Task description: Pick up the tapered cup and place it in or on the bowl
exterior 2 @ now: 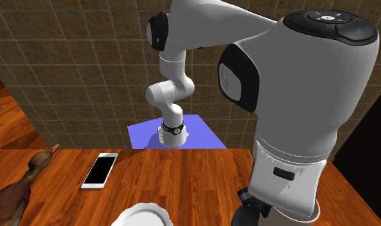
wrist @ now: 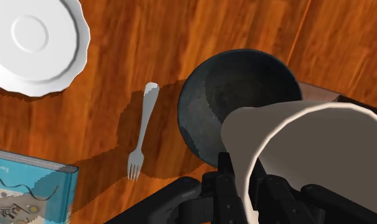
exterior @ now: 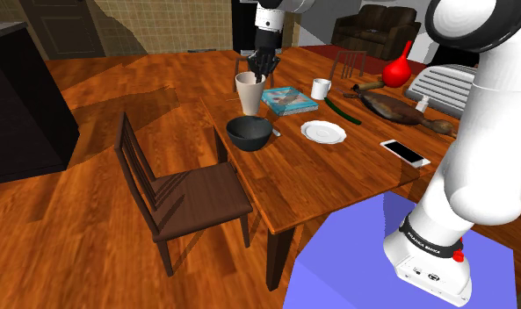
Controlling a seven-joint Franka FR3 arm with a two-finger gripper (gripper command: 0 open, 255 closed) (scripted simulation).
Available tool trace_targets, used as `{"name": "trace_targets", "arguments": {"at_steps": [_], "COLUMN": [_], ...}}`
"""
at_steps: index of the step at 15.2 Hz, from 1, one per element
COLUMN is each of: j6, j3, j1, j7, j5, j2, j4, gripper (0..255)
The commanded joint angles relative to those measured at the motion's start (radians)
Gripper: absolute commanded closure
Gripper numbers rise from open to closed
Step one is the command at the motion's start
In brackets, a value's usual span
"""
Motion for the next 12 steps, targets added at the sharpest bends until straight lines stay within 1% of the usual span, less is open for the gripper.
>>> {"name": "trace_targets", "arguments": {"at_steps": [1, 9, 12], "j6": [0.029, 0.132, 0.140], "j3": [0.001, 0.003, 0.003], "j1": [0.001, 0.004, 0.004], "j7": [-0.003, -0.016, -0.018], "j5": [0.001, 0.007, 0.008], "j2": [0.000, 0.008, 0.009], "j4": [-0.027, -0.124, -0.131], "gripper": [255, 255, 255]}}
